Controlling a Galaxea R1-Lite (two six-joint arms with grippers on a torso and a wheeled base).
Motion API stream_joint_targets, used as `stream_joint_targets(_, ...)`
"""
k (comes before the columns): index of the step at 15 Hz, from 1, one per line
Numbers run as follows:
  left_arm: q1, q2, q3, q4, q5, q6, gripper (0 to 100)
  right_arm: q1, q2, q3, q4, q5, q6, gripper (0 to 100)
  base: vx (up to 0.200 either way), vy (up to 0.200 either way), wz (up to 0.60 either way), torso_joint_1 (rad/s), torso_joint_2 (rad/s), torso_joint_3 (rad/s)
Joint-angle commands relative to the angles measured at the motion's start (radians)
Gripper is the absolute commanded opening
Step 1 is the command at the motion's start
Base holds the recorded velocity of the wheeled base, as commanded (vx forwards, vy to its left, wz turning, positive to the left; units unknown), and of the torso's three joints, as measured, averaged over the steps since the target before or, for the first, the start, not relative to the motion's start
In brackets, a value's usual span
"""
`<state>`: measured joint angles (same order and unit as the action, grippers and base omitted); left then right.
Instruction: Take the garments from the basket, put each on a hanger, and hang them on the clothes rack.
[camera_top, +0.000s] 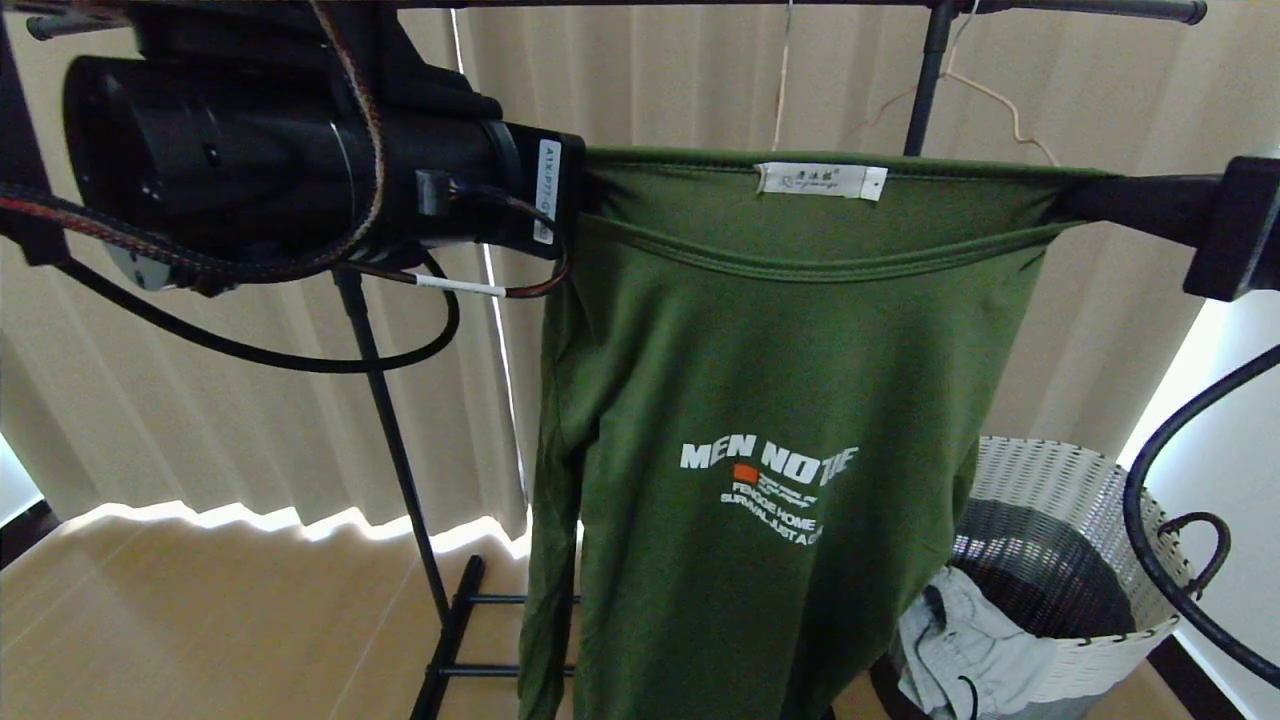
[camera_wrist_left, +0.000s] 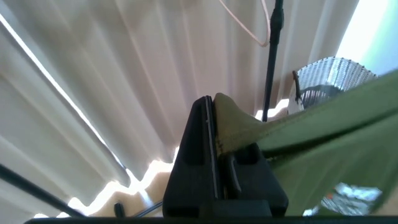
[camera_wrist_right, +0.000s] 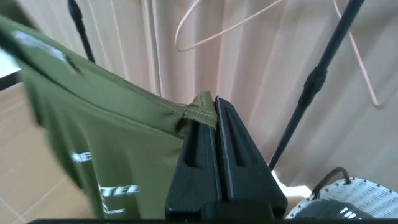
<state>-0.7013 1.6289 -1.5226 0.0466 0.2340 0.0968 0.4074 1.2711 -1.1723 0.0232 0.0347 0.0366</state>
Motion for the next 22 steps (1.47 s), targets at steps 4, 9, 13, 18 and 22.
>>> stream_joint_targets(4, 0.008, 0.071, -0.034, -0.002, -0.001, -0.026, 0, 0.100, -0.133, 0.088, 0.024, 0.002, 0.000, 0, 0.000, 0.000, 0.00, 0.000, 0.00, 0.000)
stream_joint_targets(9, 0.022, 0.035, -0.011, 0.010, -0.001, -0.028, 0, 0.093, -0.090, 0.083, 0.007, -0.009, -0.001, 0, 0.000, 0.000, 0.00, 0.000, 0.00, 0.000)
stream_joint_targets(13, 0.028, -0.087, 0.056, 0.088, -0.022, -0.028, 0, 0.040, 0.004, 0.080, -0.106, -0.009, 0.000, 0, 0.000, 0.000, 0.00, 0.000, 0.00, 0.000)
stream_joint_targets(18, 0.019, -0.230, 0.170, 0.119, -0.131, -0.028, 0, 0.033, 0.139, 0.062, -0.276, 0.002, 0.003, 0, 0.000, 0.000, 0.00, 0.000, 0.00, 0.000)
stream_joint_targets(22, -0.024, -0.302, 0.234, 0.119, -0.153, -0.029, 0, 0.033, 0.223, 0.049, -0.385, 0.008, 0.005, 0, 0.000, 0.000, 0.00, 0.000, 0.00, 0.000)
